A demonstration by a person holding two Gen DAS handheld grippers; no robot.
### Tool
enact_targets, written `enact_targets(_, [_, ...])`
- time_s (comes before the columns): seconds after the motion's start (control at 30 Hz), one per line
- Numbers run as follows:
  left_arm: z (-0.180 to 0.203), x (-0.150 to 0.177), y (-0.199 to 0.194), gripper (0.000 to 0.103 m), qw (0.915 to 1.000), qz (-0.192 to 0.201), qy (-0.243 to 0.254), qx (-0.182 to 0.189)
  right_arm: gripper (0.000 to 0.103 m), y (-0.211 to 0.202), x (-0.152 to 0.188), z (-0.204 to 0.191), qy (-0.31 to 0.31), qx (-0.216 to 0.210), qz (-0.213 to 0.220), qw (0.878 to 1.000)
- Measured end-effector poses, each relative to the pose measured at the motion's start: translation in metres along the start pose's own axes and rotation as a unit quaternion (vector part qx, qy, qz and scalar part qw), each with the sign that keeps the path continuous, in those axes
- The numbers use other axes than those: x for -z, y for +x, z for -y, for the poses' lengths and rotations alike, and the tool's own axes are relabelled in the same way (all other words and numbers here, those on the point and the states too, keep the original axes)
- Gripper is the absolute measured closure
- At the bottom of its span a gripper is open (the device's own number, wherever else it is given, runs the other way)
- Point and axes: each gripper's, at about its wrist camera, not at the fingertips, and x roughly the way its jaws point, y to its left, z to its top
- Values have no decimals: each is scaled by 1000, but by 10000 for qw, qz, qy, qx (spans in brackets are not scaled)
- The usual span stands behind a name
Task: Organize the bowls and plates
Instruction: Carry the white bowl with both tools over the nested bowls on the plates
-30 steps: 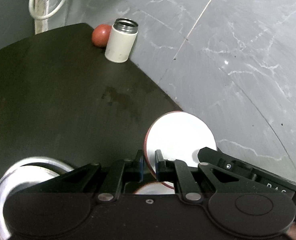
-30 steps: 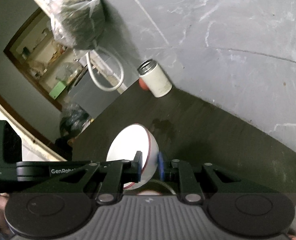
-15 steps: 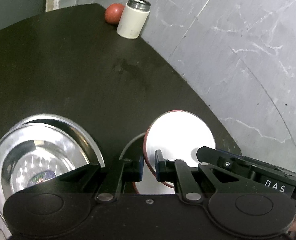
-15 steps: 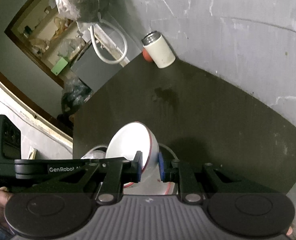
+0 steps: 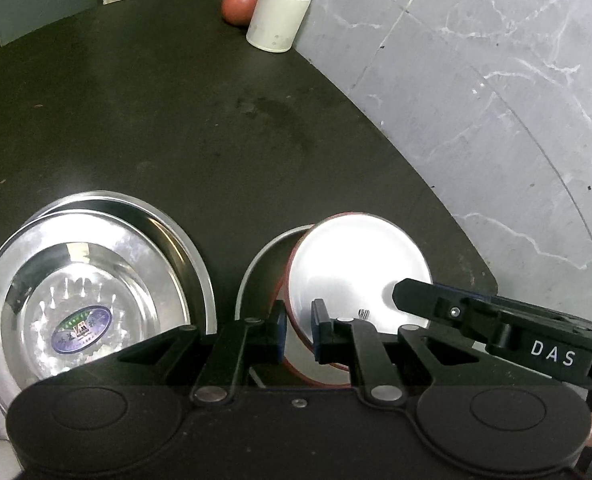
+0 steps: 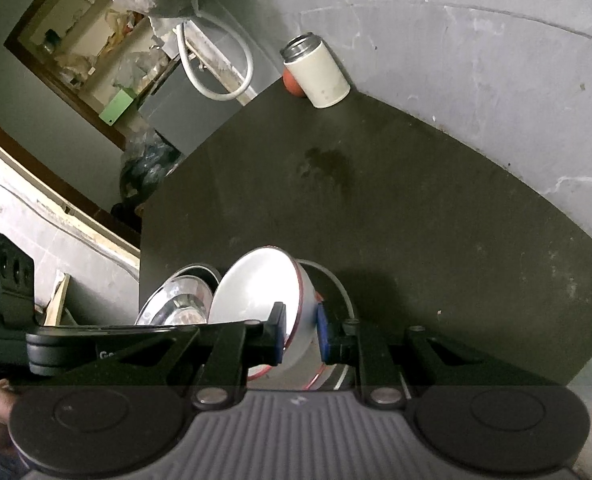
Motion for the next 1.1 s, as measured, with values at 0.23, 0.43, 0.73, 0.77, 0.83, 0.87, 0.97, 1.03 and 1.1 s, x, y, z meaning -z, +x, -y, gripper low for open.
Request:
enact_targets(0.23, [4, 0, 3, 89, 10000, -21, -45, -78, 82, 1, -1, 3, -45, -50, -105, 9999])
enact_targets(0.43, [6, 0, 5, 89, 9999, -44, -94, -126, 82, 2, -5, 5, -109, -81, -184, 9997])
enact_targets(0.73, [3, 1, 5, 89, 9996, -51, -225, -150, 82, 10, -8, -4, -450, 77, -436, 9980])
enact_targets(0.77, [3, 2, 5, 89, 9996, -62, -234, -164, 82, 10, -8, -5, -489, 94, -471, 9976])
enact_targets(0.83, [4, 2, 6, 89, 9995, -85, -244, -191, 82, 12, -7, -6, -577, 130, -539, 9968])
enact_targets(0.87, [4, 3, 6, 89, 9994, -93, -249, -215, 82, 12, -7, -7, -621, 138, -561, 9964])
enact_targets(0.97, [6, 3, 5, 89, 9993, -86, -256, -274, 82, 12, -7, -9, -742, 144, -606, 9953])
enact_targets(1.03, [7, 4, 5, 89, 9991, -79, -273, -301, 82, 12, -7, -10, -803, 141, -636, 9946])
enact_targets(1.1, [8, 4, 5, 89, 9990, -76, -295, -330, 82, 11, -7, -10, -844, 129, -669, 9941])
